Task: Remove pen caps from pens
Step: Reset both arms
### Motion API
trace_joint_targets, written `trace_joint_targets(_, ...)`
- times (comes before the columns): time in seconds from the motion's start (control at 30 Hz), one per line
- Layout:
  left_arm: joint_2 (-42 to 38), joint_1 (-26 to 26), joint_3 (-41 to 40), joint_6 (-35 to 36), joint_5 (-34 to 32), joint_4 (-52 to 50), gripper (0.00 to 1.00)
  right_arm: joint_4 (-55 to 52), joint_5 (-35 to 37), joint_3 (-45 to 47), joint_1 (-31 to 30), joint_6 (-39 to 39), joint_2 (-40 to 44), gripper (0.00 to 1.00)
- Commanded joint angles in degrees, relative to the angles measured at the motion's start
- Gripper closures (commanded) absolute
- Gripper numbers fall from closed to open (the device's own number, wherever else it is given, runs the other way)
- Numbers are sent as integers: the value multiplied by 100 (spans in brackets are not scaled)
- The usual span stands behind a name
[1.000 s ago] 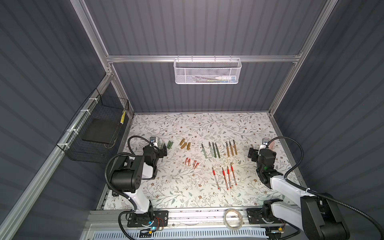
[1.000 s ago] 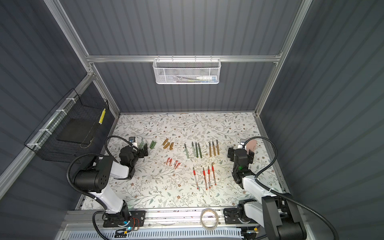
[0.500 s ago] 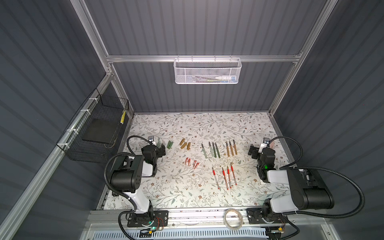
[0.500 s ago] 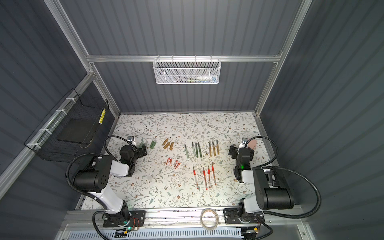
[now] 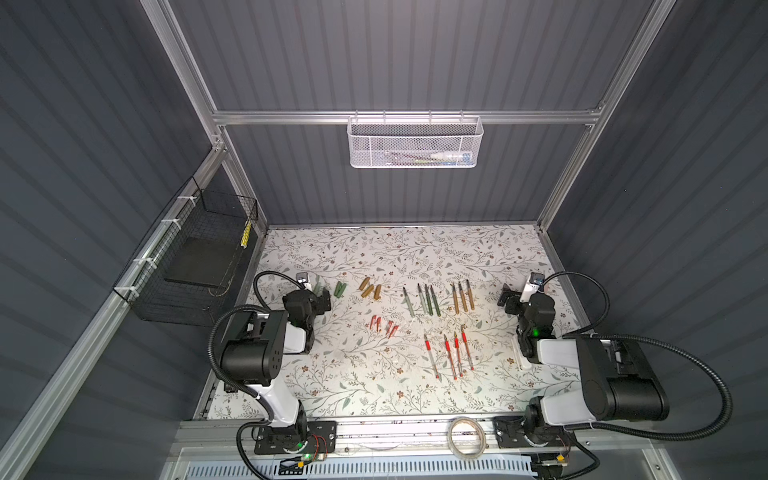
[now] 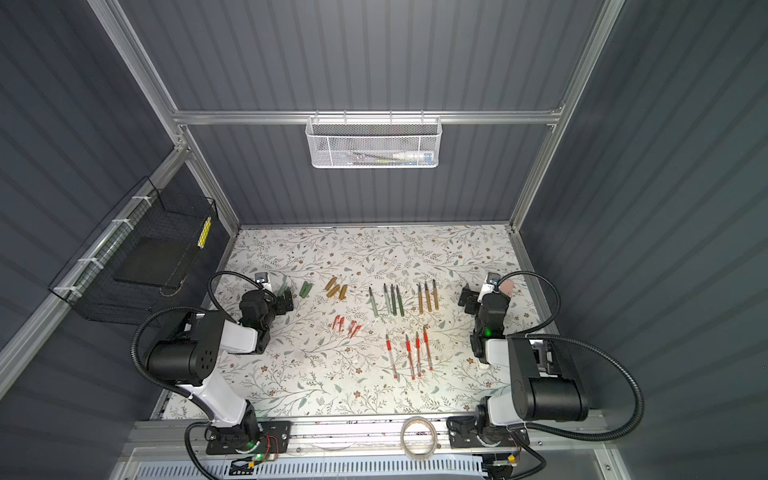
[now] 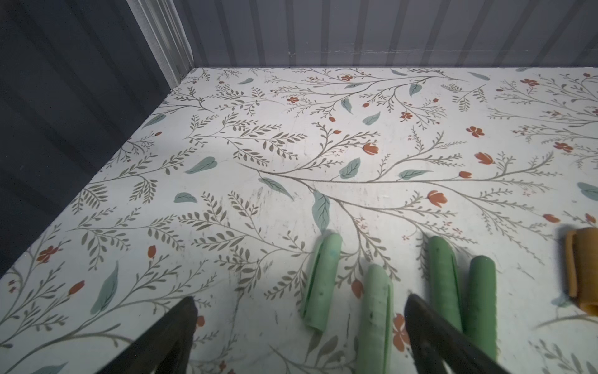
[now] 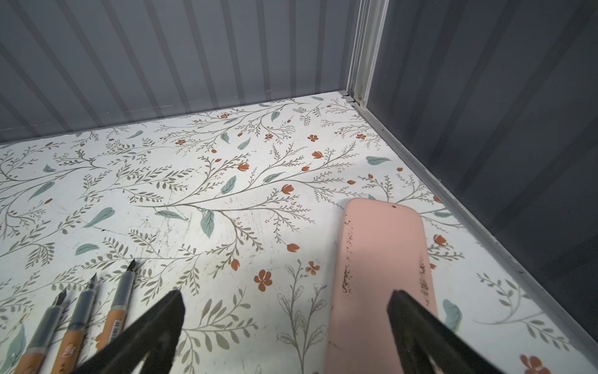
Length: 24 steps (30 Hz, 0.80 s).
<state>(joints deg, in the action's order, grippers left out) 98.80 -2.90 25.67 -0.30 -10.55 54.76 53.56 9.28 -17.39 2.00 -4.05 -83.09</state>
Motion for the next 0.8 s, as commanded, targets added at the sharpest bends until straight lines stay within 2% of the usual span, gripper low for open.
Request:
trace_joint_targets(0.0,-38,17,26,-30,-73,41,0,120,-18,-89,10,-51,47,1)
trace_joint_targets(0.13,-67,17,-115,49,127,235,0,120,-17,-89,9,-49,48,1)
trace_joint_targets(0.3,-46,17,-904,281,809,1780,0,120,-19,-89,15,-52,47,1)
trace_joint_targets(0.37,-75,22,-758,179,550,1494,0,120,-22,-84,10,-49,47,1)
trace_joint_targets(0.53,-48,5,7,-95,-296,26,0,120,-21,-81,11,-45,55,1)
trace_joint_targets(0.77,-62,-18,-64,-17,-130,158,0,69,-14,-128,19,-52,15,1)
